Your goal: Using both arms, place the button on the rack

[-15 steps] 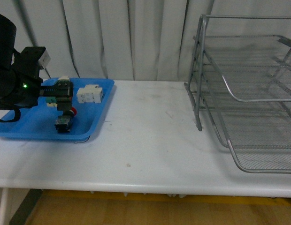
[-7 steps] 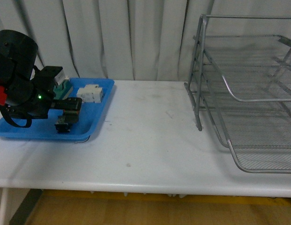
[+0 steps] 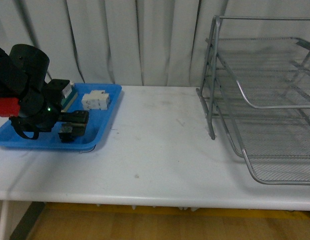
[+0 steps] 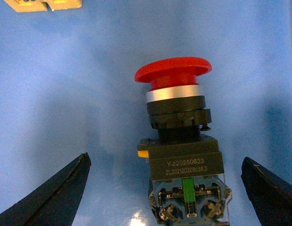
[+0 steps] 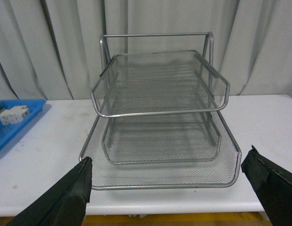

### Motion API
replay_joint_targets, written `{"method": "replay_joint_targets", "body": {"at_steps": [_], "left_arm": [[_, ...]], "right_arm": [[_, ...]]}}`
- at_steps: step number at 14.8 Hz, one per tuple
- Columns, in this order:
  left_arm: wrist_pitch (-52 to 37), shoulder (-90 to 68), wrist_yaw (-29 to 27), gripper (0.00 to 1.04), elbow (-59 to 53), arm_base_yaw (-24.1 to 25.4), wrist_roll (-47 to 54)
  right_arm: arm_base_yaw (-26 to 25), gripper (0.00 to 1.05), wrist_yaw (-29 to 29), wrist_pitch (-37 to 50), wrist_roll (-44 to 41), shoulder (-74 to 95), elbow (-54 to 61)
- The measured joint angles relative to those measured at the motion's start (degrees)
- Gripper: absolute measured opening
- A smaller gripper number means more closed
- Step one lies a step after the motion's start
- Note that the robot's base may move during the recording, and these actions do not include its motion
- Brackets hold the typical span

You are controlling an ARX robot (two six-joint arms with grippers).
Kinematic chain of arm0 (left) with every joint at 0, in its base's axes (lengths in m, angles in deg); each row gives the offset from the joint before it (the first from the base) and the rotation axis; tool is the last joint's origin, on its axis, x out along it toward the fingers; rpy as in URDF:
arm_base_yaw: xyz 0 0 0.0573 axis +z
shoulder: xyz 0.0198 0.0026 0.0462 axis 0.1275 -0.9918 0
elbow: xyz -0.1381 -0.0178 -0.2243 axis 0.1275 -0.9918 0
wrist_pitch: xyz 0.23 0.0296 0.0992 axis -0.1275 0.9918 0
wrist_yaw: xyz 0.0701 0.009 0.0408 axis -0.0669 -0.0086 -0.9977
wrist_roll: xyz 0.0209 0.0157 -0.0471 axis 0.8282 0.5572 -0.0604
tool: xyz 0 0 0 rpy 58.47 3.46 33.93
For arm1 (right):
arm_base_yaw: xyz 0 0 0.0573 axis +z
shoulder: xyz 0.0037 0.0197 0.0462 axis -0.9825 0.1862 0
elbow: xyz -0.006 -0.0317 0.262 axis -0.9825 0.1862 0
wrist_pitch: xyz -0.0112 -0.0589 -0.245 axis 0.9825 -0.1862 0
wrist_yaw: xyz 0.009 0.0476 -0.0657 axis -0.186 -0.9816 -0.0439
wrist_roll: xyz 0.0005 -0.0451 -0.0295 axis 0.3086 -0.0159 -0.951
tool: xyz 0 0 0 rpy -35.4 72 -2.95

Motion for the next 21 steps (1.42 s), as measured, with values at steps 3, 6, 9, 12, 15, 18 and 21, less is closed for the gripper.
{"method": "replay_joint_targets", "body": {"at_steps": [3, 6, 9, 12, 15, 18, 21], "left_arm": [[0.5, -1.2, -0.4, 0.8, 1.3, -0.2, -0.2], [0.0, -1.2, -0.3, 0.45, 1.8, -0.4, -1.5], [-1.4, 0.2, 0.3, 0.36, -0.3, -0.9, -1.9], [-5.6, 12.3, 2.6, 0.36, -9.0, -1.9, 0.0], [-9.4, 37.6, 4.1, 0.36, -29.6, -2.2, 4.4], [-10.2, 48.5, 2.3, 0.36, -41.4, -2.4, 5.2], [-12.6, 56.0, 0.9, 0.36, -48.9, -2.5, 5.0]], "right_arm": [[0.0, 0.98, 0.0, 0.0, 0.0, 0.0, 0.0], [0.0, 0.98, 0.0, 0.0, 0.0, 0.0, 0.0], [0.0, 0.98, 0.0, 0.0, 0.0, 0.0, 0.0], [0.0, 0.98, 0.0, 0.0, 0.0, 0.0, 0.0], [0.0, 0.98, 0.0, 0.0, 0.0, 0.0, 0.0], [0.0, 0.98, 0.0, 0.0, 0.0, 0.0, 0.0], [0.0, 0.98, 0.0, 0.0, 0.0, 0.0, 0.0]]}}
